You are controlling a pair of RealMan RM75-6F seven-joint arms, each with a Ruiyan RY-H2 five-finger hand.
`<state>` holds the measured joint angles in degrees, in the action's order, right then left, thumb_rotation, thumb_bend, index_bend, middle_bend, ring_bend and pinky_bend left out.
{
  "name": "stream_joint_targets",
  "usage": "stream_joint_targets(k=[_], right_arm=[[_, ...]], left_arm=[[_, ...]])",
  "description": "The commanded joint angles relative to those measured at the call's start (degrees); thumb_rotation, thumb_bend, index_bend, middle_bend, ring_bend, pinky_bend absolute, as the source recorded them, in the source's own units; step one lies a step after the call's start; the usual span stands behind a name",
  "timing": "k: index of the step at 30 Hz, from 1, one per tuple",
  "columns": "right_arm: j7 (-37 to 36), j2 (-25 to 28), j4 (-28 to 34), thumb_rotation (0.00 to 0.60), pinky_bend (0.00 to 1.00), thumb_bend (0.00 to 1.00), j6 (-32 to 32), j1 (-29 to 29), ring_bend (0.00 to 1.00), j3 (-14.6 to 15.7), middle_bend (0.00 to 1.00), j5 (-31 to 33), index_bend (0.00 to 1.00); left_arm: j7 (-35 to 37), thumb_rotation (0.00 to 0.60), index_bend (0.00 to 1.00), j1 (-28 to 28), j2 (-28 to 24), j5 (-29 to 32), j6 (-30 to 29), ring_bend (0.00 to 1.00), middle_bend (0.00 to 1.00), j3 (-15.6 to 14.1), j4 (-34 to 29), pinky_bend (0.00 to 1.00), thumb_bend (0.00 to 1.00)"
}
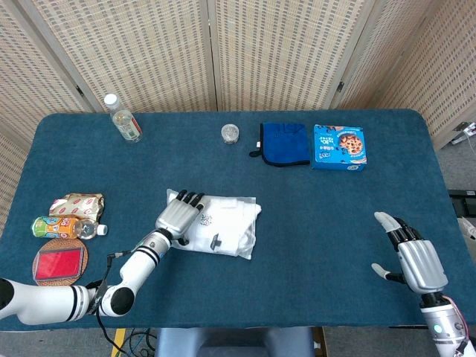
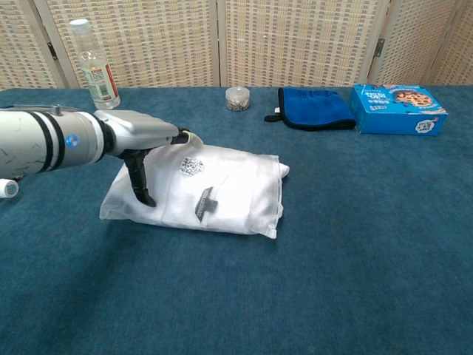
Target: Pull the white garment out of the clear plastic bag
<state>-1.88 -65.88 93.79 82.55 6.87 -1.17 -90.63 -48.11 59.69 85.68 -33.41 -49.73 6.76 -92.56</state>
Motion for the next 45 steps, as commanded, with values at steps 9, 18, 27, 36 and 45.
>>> stream_joint_targets(k=[9, 18, 27, 36, 45], right_arm=[[0.25, -0.37, -0.06, 0.6, 0.28, 0.05, -0.8, 0.46, 0.12, -0.08, 0.13, 0.38, 0.08], [0.31, -0.76, -0.26, 0.6, 0.28, 0.05, -1.33, 0.7, 0.12, 0.04, 0.13, 0.57, 0.08], [-0.04, -1.04, -0.55, 0.6, 0.28, 0.05, -1.58, 0.89, 0.12, 0.04, 0.13, 0.69, 0.08], [-1.46, -1.08, -0.17, 0.6, 0.28, 0.05, -1.34, 1.41, 0.12, -0.58, 0.14, 0.54, 0.08], [-2.92, -0.36, 2.83, 0.6, 0.28, 0.05, -2.18, 2.98, 0.12, -2.14, 0.16, 1.07, 0.1]], left_arm=[[2.09, 0.6, 0.0, 1.07, 1.3, -2.23, -0.96, 0.16, 0.1, -1.77, 1.52, 0.26, 0.0], [4.5, 0.6, 0.26, 0.3, 2.54, -5.88, -3.12, 0.33, 0.36, -2.48, 2.41, 0.47, 0.0], [8.98, 0.6, 0.41, -2.88, 4.0, -16.03, -9.29, 0.44, 0.5, -2.94, 3.34, 0.55, 0.14], [14.76, 0.6, 0.51, -7.0, 1.93, -27.76, -14.57, 0.52, 0.61, -3.71, 0.86, 0.61, 0.28], [16.1, 0.6, 0.53, -9.8, -0.68, -34.19, -17.11, 0.54, 0.64, -4.15, -2.61, 0.62, 0.29]])
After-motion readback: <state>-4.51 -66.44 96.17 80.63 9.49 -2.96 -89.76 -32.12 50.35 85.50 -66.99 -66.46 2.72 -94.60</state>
